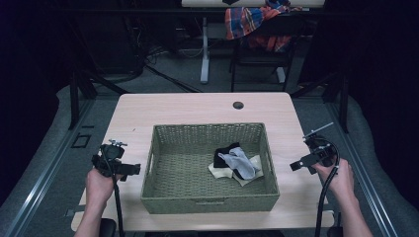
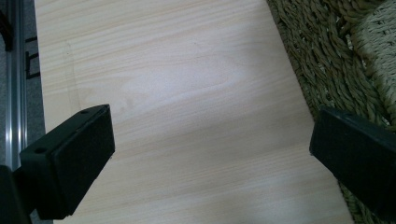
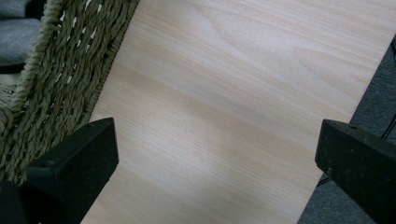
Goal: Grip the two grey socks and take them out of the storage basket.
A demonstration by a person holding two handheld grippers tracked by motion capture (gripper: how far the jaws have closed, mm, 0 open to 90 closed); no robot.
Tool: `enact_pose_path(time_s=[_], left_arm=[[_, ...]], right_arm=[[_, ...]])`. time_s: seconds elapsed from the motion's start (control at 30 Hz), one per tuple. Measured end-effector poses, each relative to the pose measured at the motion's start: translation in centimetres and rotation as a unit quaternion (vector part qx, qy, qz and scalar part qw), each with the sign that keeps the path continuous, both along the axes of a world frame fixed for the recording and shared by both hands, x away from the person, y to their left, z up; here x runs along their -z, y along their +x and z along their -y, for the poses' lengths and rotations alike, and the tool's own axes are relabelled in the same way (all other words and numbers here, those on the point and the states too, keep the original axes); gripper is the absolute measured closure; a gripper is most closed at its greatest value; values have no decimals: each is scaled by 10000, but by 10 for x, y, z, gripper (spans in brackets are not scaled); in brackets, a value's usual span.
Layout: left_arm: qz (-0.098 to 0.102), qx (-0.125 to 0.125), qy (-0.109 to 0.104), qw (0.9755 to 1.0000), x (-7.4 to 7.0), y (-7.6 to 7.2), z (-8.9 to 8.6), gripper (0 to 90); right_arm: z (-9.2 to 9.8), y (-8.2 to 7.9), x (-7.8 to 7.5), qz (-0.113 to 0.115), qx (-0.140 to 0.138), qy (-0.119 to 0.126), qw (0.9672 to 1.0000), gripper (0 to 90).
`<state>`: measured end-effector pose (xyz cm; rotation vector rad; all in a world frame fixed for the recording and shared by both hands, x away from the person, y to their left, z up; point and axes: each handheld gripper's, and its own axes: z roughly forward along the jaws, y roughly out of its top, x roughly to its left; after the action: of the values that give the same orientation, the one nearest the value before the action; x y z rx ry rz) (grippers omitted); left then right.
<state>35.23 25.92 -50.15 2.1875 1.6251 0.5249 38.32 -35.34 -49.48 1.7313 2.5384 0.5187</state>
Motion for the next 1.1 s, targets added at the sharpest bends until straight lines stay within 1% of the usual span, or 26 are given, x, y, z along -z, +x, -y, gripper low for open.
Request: enact_pose_path(time_s=[0.17,0.23,0.3,0.33,0.5,0.57,0.6,0.63,0.67,0.7,0.77,0.8,0.9,0.93,0.97,1.0,1.03,1.07,1.1], left_arm=[[23,-5,-7,10000,0,-1,0,2],[21,4,-1,10000,0,-1,0,2],[27,3,-2,10000,0,0,0,2],[10,-4,-11,10000,0,0,-1,2],[24,0,-11,10000,0,0,-1,1],[15,5,-13,10000,0,0,0,1],[11,9,-16,10000,0,0,-1,1],[11,9,-16,10000,0,0,-1,1],[9,13,-20,10000,0,0,-1,1],[10,7,-28,10000,0,0,-1,1],[0,-1,-31,10000,0,0,-2,1],[13,7,-35,10000,0,0,-2,1],[20,11,-27,10000,0,0,-1,1],[8,12,-21,10000,0,0,0,1],[6,12,-20,10000,0,0,0,1],[13,5,-25,10000,0,0,-1,1],[13,5,-25,10000,0,0,-1,1],[13,5,-24,10000,0,0,-1,1],[-3,9,-33,10000,0,0,-1,1]], right_arm=[[-1,0,-1,19,34,2,10000,0],[-2,0,-2,-15,-69,7,10000,0],[-5,1,-3,14,-83,-19,10000,0],[-5,1,-4,14,-149,37,9999,0],[-7,2,-4,7,-114,80,9999,0],[-8,2,-4,-5,-128,29,9999,0],[-9,2,-5,-20,-190,28,9998,0],[-9,2,-5,-20,-190,28,9998,0],[-9,2,-4,11,-168,80,9998,0],[-9,3,-6,-31,-213,54,9998,0],[-9,4,-6,-22,-214,63,9997,0],[-10,4,-7,-27,-200,130,9997,0],[-10,4,-10,-27,-236,133,9996,0],[-12,3,-11,32,-181,79,9998,0],[-13,3,-14,79,-201,26,9998,0],[-15,4,-18,122,-233,49,9996,0],[-15,4,-18,122,-233,49,9996,0],[-18,3,-23,196,-269,24,9994,0],[-18,3,-23,196,-269,24,9994,0]])
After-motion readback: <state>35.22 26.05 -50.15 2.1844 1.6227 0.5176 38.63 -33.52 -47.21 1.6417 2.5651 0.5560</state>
